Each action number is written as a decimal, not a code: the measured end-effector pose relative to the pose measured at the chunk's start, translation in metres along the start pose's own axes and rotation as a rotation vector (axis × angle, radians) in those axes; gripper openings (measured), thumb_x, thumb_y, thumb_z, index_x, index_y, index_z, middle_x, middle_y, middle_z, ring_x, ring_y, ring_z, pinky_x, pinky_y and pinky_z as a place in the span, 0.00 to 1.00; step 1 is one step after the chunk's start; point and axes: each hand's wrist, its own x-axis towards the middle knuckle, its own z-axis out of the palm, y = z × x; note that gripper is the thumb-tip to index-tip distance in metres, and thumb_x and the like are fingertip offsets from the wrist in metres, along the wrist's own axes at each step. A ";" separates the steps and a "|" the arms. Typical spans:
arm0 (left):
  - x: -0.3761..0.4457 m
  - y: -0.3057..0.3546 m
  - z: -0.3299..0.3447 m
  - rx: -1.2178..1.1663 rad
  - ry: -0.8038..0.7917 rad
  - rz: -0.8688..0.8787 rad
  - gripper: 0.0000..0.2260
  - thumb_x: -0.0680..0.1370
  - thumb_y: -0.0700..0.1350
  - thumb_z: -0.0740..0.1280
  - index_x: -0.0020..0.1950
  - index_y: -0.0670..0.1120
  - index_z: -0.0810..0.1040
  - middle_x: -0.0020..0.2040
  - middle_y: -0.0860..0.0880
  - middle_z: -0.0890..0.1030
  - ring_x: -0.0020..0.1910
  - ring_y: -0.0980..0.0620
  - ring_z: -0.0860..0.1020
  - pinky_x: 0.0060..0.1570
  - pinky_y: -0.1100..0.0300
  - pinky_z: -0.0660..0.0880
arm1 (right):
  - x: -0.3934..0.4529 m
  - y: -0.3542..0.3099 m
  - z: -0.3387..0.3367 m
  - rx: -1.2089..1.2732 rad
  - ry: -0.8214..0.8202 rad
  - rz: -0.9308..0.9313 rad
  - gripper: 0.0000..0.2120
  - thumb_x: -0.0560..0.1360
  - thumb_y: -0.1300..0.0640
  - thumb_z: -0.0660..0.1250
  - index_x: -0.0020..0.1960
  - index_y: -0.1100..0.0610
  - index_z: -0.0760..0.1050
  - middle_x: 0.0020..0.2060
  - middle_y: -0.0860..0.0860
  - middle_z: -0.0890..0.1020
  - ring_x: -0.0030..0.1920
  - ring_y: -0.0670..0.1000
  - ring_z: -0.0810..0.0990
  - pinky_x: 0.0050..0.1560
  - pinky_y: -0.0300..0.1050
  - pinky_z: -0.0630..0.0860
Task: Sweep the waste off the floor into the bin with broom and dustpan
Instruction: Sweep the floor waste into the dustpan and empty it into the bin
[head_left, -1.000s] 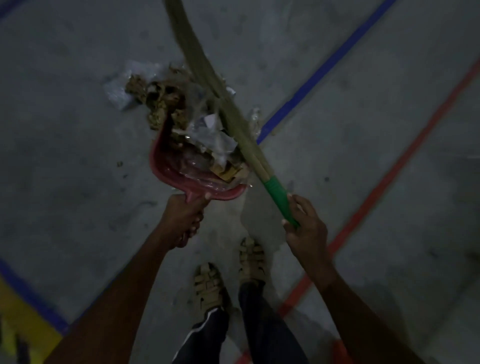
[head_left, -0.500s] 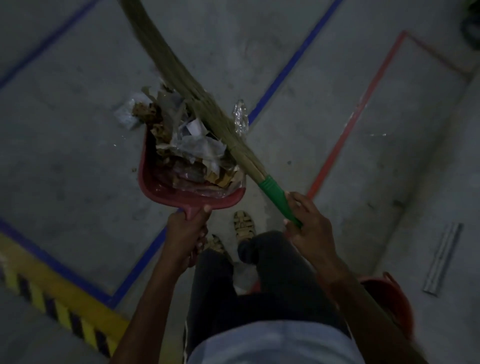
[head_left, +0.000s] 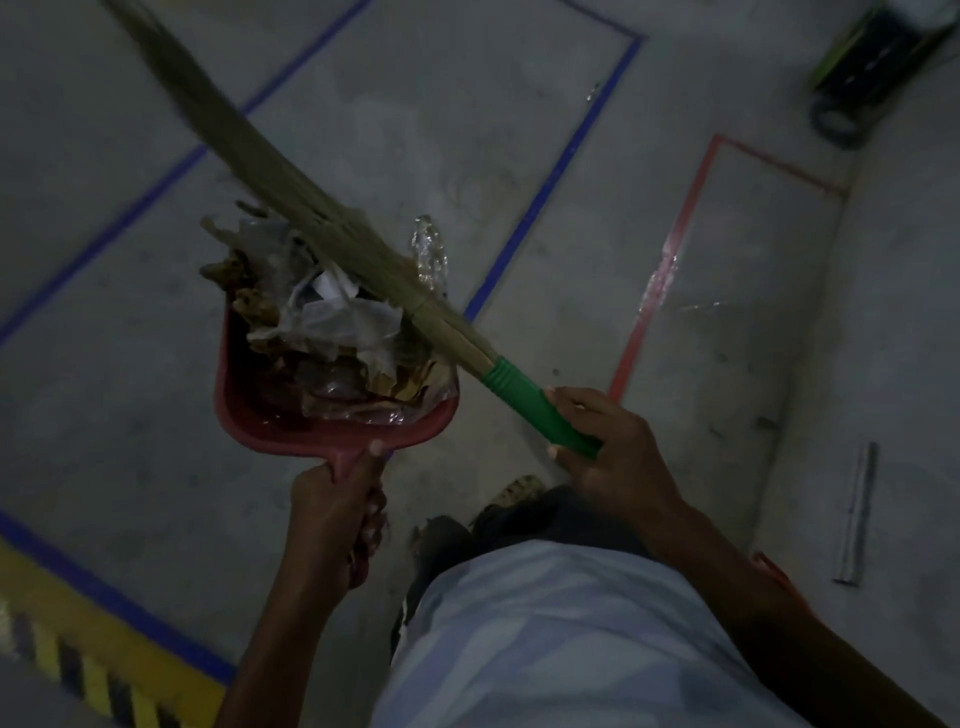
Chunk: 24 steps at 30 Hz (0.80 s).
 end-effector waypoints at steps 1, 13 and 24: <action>-0.002 0.007 0.004 -0.003 -0.002 0.015 0.17 0.81 0.52 0.67 0.40 0.41 0.71 0.23 0.47 0.66 0.18 0.53 0.62 0.20 0.67 0.59 | 0.003 -0.002 -0.007 -0.011 0.005 -0.017 0.28 0.68 0.60 0.75 0.68 0.52 0.77 0.62 0.40 0.79 0.59 0.44 0.80 0.58 0.42 0.78; 0.003 0.077 0.130 0.173 -0.329 0.104 0.14 0.81 0.53 0.67 0.49 0.41 0.73 0.25 0.48 0.65 0.18 0.55 0.61 0.21 0.67 0.58 | -0.019 0.041 -0.100 -0.083 0.309 0.127 0.29 0.67 0.57 0.74 0.68 0.55 0.76 0.64 0.40 0.76 0.60 0.45 0.79 0.61 0.36 0.75; 0.023 0.122 0.298 0.647 -0.858 0.170 0.22 0.78 0.58 0.69 0.33 0.45 0.68 0.25 0.47 0.66 0.21 0.52 0.62 0.25 0.63 0.59 | -0.088 0.070 -0.130 -0.047 0.862 0.591 0.29 0.67 0.69 0.77 0.67 0.60 0.76 0.59 0.23 0.72 0.60 0.28 0.73 0.59 0.25 0.69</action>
